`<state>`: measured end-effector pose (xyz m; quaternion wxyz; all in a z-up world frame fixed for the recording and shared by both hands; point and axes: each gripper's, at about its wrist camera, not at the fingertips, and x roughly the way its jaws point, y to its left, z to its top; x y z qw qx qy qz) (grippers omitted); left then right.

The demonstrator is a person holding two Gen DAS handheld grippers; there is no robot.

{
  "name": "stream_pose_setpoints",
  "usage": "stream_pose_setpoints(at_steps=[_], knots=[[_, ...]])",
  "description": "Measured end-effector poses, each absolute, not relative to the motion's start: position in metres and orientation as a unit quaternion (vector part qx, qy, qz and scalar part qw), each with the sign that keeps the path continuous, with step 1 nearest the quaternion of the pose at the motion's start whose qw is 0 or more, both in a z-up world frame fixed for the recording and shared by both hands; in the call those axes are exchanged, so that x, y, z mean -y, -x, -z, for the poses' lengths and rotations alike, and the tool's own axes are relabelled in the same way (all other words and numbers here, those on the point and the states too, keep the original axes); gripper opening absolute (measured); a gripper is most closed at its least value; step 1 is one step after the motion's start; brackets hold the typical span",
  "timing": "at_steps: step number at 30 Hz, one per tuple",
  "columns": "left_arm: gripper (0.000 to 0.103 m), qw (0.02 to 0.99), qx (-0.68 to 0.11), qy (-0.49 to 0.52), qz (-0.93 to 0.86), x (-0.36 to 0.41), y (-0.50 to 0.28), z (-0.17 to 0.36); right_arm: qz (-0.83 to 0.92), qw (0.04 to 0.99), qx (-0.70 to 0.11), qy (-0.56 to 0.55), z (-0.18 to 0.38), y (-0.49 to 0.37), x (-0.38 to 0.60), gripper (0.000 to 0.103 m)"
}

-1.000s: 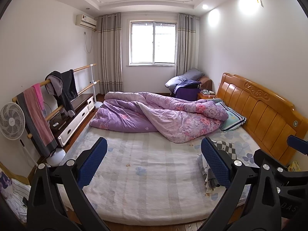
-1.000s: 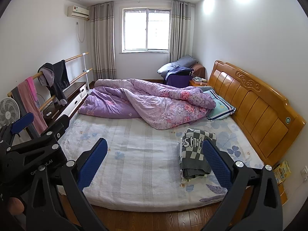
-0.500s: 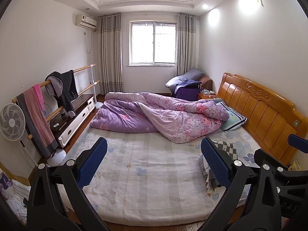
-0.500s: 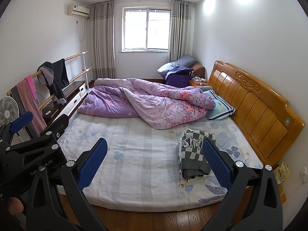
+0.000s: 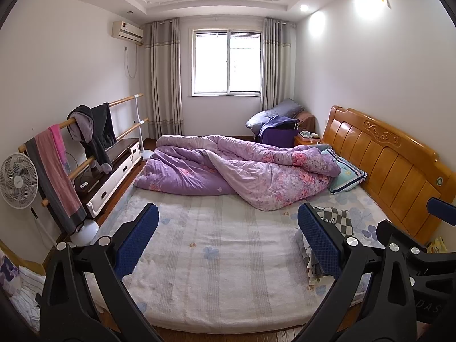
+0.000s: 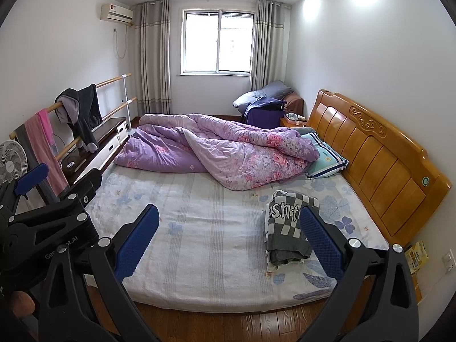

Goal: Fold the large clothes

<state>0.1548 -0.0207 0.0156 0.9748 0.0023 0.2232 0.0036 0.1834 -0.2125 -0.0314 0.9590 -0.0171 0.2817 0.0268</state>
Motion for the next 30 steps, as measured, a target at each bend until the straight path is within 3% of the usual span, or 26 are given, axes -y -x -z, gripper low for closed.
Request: stream_pose_setpoints(at_steps=[30], knots=[[0.098, 0.975, -0.224, 0.003, -0.006, 0.0193, -0.1608, -0.0080, -0.032, 0.957, -0.289, 0.018, 0.0334, -0.1937, 0.2139, 0.095]])
